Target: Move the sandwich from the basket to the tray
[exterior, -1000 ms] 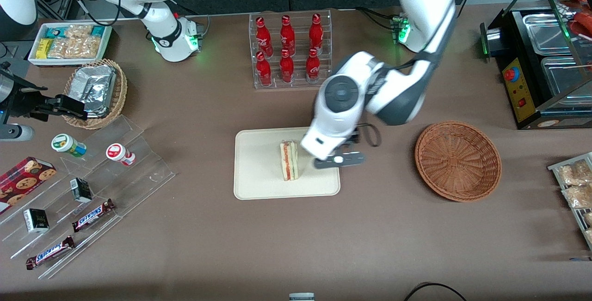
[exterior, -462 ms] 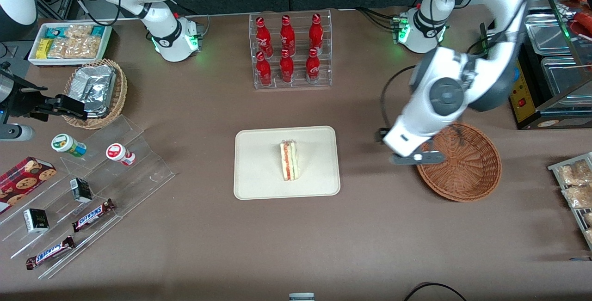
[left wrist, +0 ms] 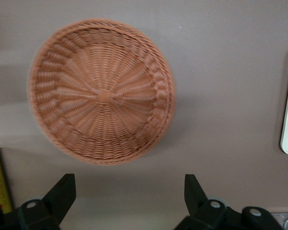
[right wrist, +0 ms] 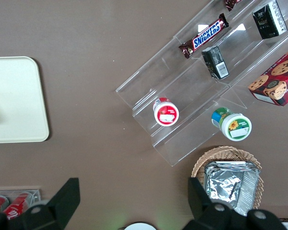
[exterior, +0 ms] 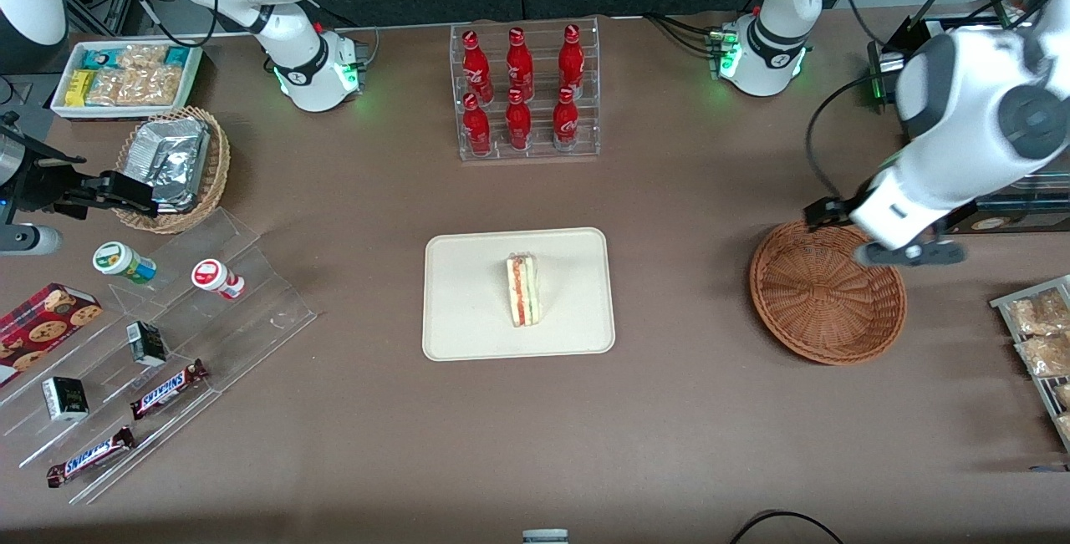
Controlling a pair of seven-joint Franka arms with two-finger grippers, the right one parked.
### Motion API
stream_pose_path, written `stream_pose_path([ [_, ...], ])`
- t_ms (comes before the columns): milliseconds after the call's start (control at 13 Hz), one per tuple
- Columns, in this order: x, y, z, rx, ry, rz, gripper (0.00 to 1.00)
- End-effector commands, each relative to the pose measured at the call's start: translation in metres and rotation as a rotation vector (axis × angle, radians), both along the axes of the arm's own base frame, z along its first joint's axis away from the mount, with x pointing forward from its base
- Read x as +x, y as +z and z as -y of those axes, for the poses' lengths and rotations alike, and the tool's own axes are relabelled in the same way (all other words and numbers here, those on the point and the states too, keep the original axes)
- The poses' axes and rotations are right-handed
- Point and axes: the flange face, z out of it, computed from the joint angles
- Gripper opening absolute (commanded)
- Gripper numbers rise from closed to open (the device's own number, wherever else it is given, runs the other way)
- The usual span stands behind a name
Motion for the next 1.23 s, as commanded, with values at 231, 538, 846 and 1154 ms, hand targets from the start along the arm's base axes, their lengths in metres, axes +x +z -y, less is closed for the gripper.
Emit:
stream_pose_path([
  [231,-0.007,0.079,-0.013,-0.008,0.013,0.056,1.0],
  [538,0.002,0.127,-0.017,-0.005,0.013,0.129,1.0],
  [846,-0.001,0.155,-0.017,-0.005,0.019,0.123,1.0],
  [1154,-0.003,0.172,-0.018,-0.002,0.016,0.13,1.0],
])
